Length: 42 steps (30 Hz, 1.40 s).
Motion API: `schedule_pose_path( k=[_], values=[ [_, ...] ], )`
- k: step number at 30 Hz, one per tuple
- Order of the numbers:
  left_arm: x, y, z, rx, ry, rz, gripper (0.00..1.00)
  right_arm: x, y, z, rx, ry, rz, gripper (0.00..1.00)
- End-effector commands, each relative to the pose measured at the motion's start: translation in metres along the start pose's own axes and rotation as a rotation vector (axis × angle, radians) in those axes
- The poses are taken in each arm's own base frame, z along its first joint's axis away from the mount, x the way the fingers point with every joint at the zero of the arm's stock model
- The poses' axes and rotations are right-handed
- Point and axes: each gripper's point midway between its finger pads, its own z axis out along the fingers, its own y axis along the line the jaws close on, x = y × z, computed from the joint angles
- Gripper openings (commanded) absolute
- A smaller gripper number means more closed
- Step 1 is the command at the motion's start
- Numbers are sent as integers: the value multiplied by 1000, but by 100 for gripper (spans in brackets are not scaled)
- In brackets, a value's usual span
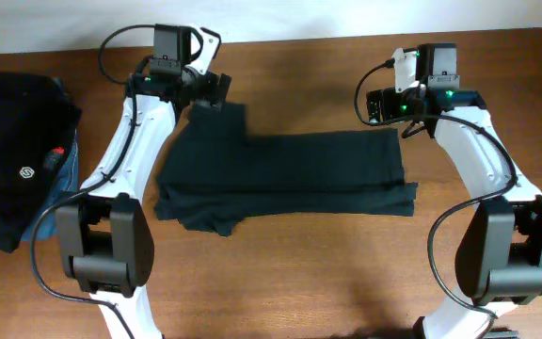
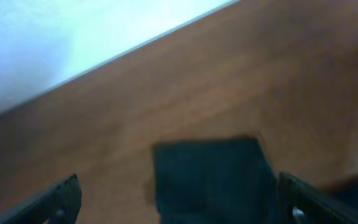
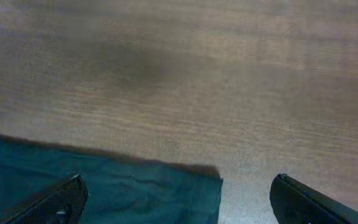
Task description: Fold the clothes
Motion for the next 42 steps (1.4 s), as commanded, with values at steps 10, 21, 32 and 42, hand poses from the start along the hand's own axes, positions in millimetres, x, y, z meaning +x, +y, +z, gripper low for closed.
schedule_pose_path(
  k=[10,21,32,42],
  values=[
    [17,-29,0,65,86,757,99,-19,-5,-5,27,-64,-322,99],
    [27,-35,-2,109,114,992,99,-24,-2,-5,14,-87,-376,99],
    [77,-85,-67,540,265,827,96,-11,14,-5,-84,-53,-359,98],
    [119,-100,-121,803,392,866,99,-7,15,-5,-92,-41,-358,99]
  ],
)
